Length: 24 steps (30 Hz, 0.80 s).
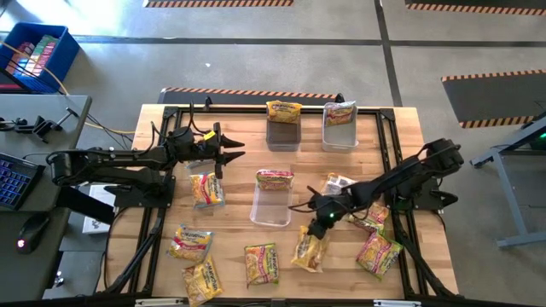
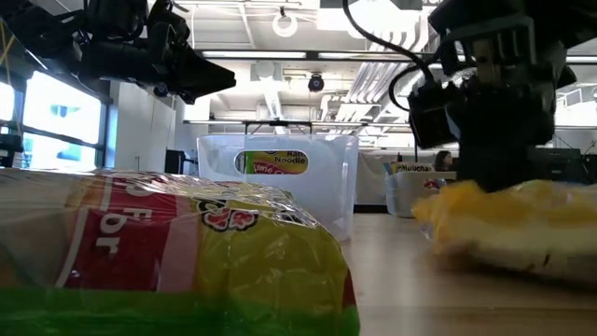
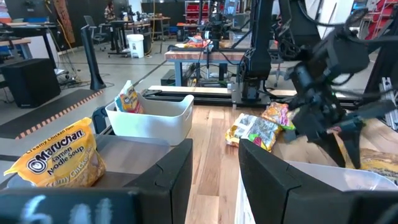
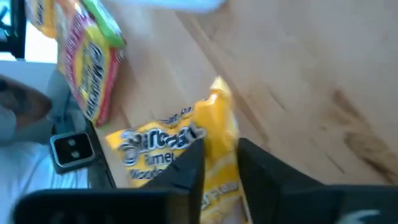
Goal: Sort Maruchan noodles
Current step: Put the yellow noodle pack into the black bin
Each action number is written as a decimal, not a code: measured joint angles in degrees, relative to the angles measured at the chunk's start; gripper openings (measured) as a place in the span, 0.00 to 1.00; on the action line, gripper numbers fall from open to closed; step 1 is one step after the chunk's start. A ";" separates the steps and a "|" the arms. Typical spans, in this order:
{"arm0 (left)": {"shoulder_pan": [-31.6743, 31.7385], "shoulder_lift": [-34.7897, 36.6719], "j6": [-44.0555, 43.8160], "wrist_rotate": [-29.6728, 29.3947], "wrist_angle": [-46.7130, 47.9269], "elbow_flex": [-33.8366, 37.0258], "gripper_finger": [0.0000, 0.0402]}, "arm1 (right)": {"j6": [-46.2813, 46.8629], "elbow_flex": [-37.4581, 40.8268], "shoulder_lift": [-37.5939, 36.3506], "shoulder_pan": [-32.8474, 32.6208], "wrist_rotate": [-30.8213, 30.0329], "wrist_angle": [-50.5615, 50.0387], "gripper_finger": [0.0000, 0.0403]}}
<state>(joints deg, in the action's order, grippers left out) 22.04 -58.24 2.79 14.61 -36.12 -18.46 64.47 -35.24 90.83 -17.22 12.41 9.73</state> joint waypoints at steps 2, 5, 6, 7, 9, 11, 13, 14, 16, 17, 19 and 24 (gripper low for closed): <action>0.00 0.00 0.00 0.00 0.04 0.00 0.30 | 0.17 0.00 -2.67 0.32 -0.67 -3.06 0.12; 0.00 0.01 0.00 0.00 0.10 0.00 0.30 | 0.16 0.00 -7.40 0.79 -2.32 -8.92 0.04; 0.00 0.00 0.00 0.00 0.11 0.00 0.30 | 0.15 0.00 -9.18 0.95 -3.12 -11.04 0.02; -0.02 0.00 0.00 0.00 0.11 0.00 0.30 | 0.07 0.00 -10.88 1.11 -3.77 -13.12 0.01; 0.00 0.02 0.00 0.00 0.12 0.00 0.30 | 0.11 0.00 -14.03 1.17 -5.36 -16.71 0.02; -0.02 0.01 -0.01 0.00 0.09 0.00 0.30 | -0.04 0.00 -16.53 1.13 -5.89 -17.42 0.06; -0.02 0.00 0.00 0.00 -0.03 0.00 0.30 | -0.44 -0.02 -17.47 1.13 -5.91 -16.15 0.13; -0.02 0.00 -0.02 0.00 -0.08 0.00 0.30 | -0.93 -0.02 -17.47 1.13 -5.87 -14.95 0.17; 0.00 0.00 0.00 0.00 -0.12 0.00 0.30 | -2.49 -0.05 -16.66 1.13 -5.82 -11.39 0.26; -0.02 0.00 -0.02 0.00 -0.13 0.00 0.30 | -3.45 -0.07 -15.92 1.13 -5.95 -10.00 0.31; -0.02 0.00 0.00 -0.01 -0.14 0.00 0.30 | -5.78 -0.07 -14.02 1.01 -6.51 -8.08 0.41; 0.00 0.00 0.00 0.00 -0.15 0.00 0.30 | -8.10 -0.06 -8.29 0.80 -4.73 -3.37 0.59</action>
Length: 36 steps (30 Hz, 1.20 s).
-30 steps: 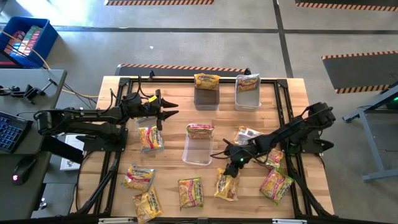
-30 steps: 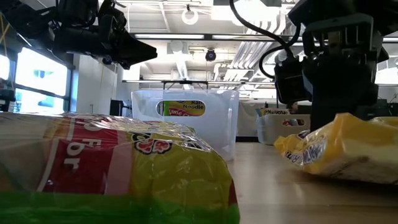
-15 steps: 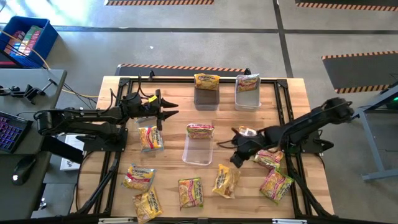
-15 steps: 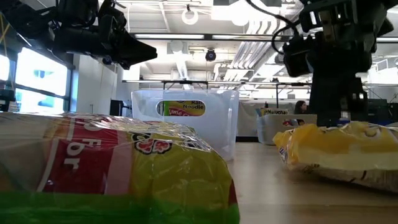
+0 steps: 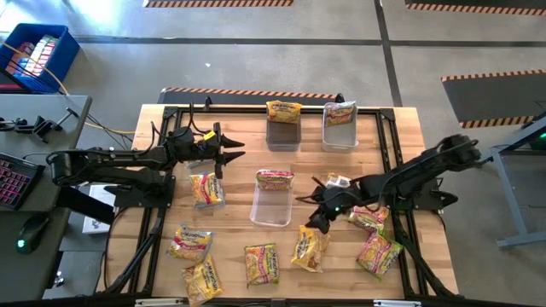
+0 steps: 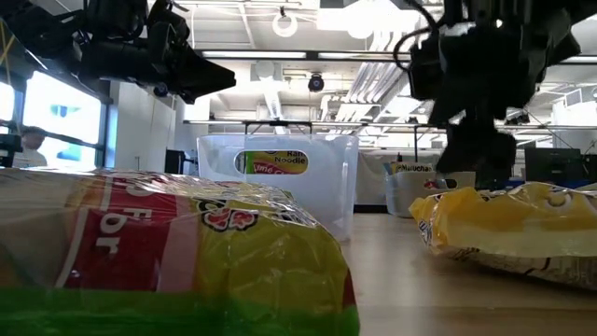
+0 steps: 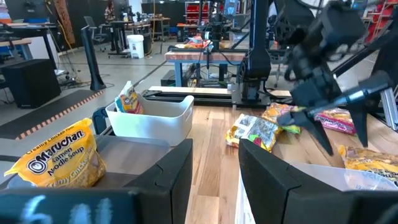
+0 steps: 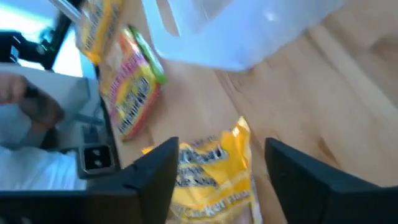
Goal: Sort Maruchan noodles
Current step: Put the yellow noodle pack into the black bin
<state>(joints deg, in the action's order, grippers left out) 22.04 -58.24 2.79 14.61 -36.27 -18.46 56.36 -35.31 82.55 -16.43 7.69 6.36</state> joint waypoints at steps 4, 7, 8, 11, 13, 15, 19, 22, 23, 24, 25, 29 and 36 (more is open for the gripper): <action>0.00 0.00 0.20 0.00 0.05 0.00 0.30 | -2.36 -0.37 4.39 -0.78 1.65 3.87 0.64; 0.00 0.00 0.31 -0.02 0.07 -0.02 0.30 | -5.86 -2.65 7.20 -1.01 1.85 2.83 0.64; 0.00 0.00 0.31 -0.02 0.11 0.00 0.30 | -7.34 -3.67 8.10 -1.02 1.95 2.60 0.64; -0.02 -0.02 0.33 -0.02 0.13 0.00 0.30 | -11.90 -6.42 10.85 -1.00 2.03 -0.60 0.64; -0.02 -0.04 0.35 -0.02 0.26 0.00 0.30 | -14.70 -8.29 12.78 -1.00 2.26 -3.20 0.64; -0.02 -0.04 0.37 -0.02 0.30 0.00 0.30 | -16.66 -9.99 14.42 -1.08 3.44 -5.39 0.64; -0.02 -0.04 0.42 -0.02 0.35 0.00 0.30 | -19.24 -12.19 17.30 -1.24 6.12 -7.39 0.64; -0.02 -0.04 0.44 -0.02 0.39 0.00 0.30 | -19.37 -12.86 18.36 -1.24 6.97 -7.44 0.63; -0.02 -0.04 0.44 -0.02 0.42 0.00 0.30 | -19.37 -12.86 18.50 -1.20 7.15 -7.48 0.61; -0.02 -0.04 0.44 -0.02 0.38 0.00 0.30 | -19.37 -12.86 18.59 -1.20 7.13 -7.47 0.59; -0.02 -0.04 0.43 -0.01 0.39 0.00 0.30 | -19.37 -12.80 18.60 -1.20 6.98 -7.58 0.56; -0.04 -0.04 0.44 -0.02 0.42 0.00 0.30 | -20.47 -12.79 18.55 -1.17 7.48 -9.16 0.38; -0.09 -0.04 0.44 0.00 0.41 0.00 0.30 | -20.55 -12.68 17.74 -0.41 8.52 -13.00 0.03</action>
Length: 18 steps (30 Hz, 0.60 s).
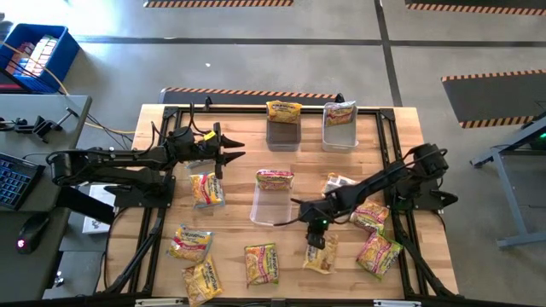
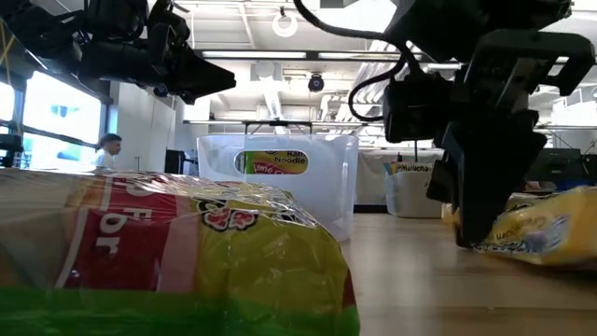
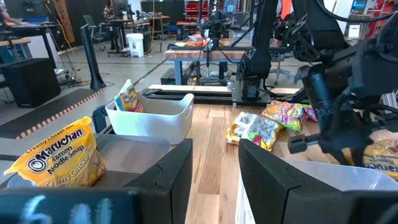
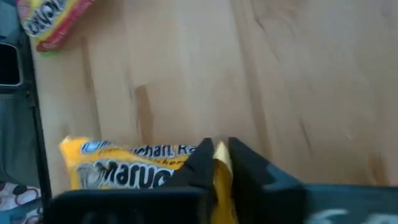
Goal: Sort Maruchan noodles
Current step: Put the yellow noodle pack into the black bin
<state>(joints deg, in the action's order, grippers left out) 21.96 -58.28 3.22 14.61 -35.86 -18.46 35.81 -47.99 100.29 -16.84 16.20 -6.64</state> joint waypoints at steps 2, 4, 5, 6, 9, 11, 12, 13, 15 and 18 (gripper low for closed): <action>0.00 0.00 -0.04 0.00 -0.02 0.00 0.30 | 0.92 0.04 -1.39 0.53 -2.01 -2.93 0.03; 0.00 0.00 -0.04 0.00 -0.02 0.00 0.30 | 2.84 0.04 -3.20 1.39 -4.04 -5.98 0.04; 0.00 0.00 -0.05 -0.01 -0.02 0.00 0.30 | 3.94 0.04 -4.33 1.80 -5.44 -7.82 0.03; 0.00 0.00 -0.06 0.00 -0.02 0.00 0.30 | 5.54 0.04 -5.51 2.15 -6.75 -9.57 0.02; 0.00 0.00 -0.06 0.00 -0.01 0.00 0.30 | 13.34 0.04 -9.44 3.01 -12.32 -17.53 0.01; 0.00 0.00 -0.06 0.00 0.00 0.00 0.30 | 19.95 0.04 -12.08 3.12 -17.37 -23.66 0.00; 0.00 0.00 -0.06 0.00 0.00 0.00 0.30 | 23.44 0.04 -13.34 3.10 -20.17 -26.99 0.00; 0.00 0.00 -0.06 0.00 0.02 0.00 0.30 | 27.10 0.04 -14.50 2.95 -23.06 -29.91 0.00; 0.00 0.00 -0.04 0.00 0.03 0.00 0.30 | 33.90 0.10 -16.60 2.22 -28.75 -34.89 0.00; 0.00 0.00 -0.06 0.00 0.17 0.00 0.30 | 41.76 0.11 -19.49 -0.14 -37.20 -39.71 0.00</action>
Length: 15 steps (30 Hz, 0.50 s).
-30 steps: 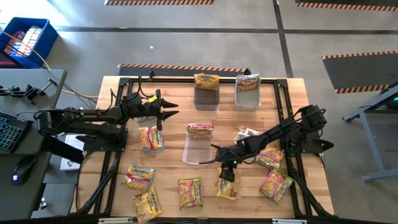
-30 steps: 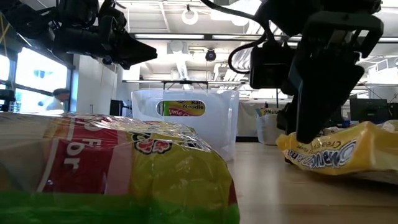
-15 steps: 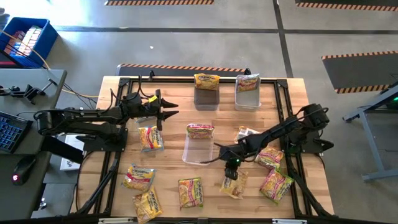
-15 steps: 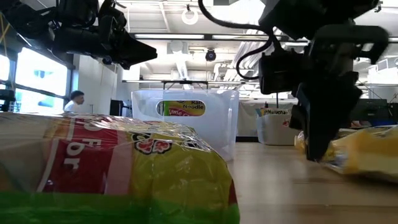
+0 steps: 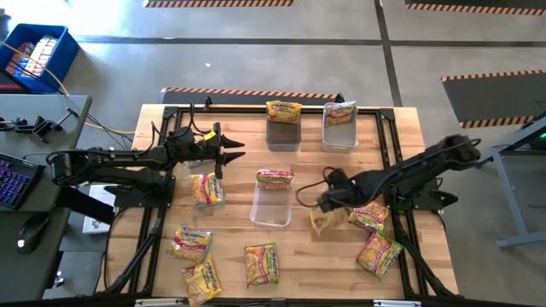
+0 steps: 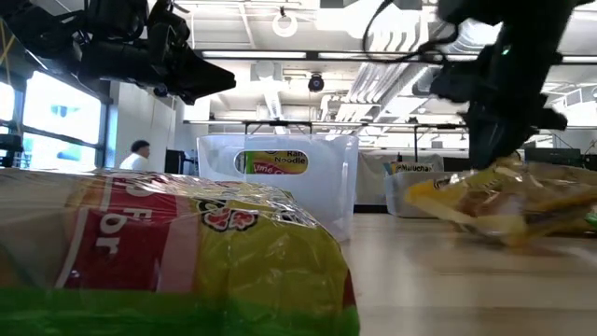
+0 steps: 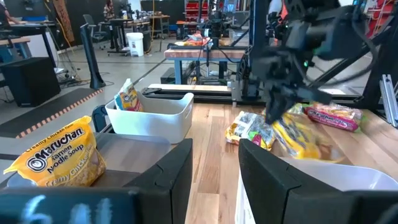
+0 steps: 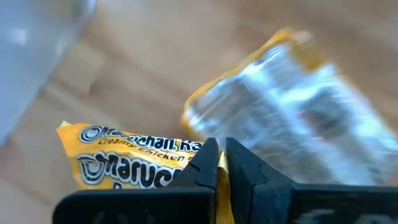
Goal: Sort Maruchan noodles
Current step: Put the yellow noodle pack into the black bin
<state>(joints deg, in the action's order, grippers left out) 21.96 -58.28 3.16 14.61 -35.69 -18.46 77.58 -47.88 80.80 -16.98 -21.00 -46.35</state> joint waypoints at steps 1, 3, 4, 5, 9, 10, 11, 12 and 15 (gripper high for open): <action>0.00 0.00 0.02 0.01 -0.01 0.00 0.30 | 2.12 0.00 -0.96 -0.95 -3.35 -1.61 0.00; 0.00 0.00 0.02 0.02 0.05 0.00 0.30 | 5.92 0.00 -2.63 -2.64 -10.00 -3.52 0.00; 0.00 0.00 -0.01 0.00 0.05 0.00 0.30 | 7.18 0.00 -3.37 -3.38 -13.12 -3.98 0.00; 0.00 0.00 -0.16 0.02 0.07 0.00 0.30 | 7.78 0.00 -4.02 -4.04 -16.05 -4.31 0.00; -0.06 -0.12 -2.14 0.15 0.27 0.00 0.30 | 6.29 0.00 -5.64 -5.38 -25.56 -2.40 0.00; -0.22 -0.45 -2.48 0.22 0.18 0.00 0.30 | 5.32 0.00 -5.92 -5.40 -27.60 -1.59 0.00; -0.52 -0.80 -2.50 0.25 0.27 0.00 0.30 | 4.23 0.00 -6.23 -5.34 -29.41 -0.95 0.00; -0.80 -1.20 -2.45 0.37 0.22 0.00 0.30 | 2.87 0.00 -6.39 -5.04 -31.43 -0.44 0.00; -1.64 -2.48 -1.57 0.41 -0.31 -0.25 0.30 | -1.40 0.00 -6.96 -3.22 -36.41 1.22 0.00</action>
<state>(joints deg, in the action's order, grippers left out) 20.31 -60.76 1.59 15.02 -36.00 -18.71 76.17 -47.88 73.83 -20.21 -57.41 -45.13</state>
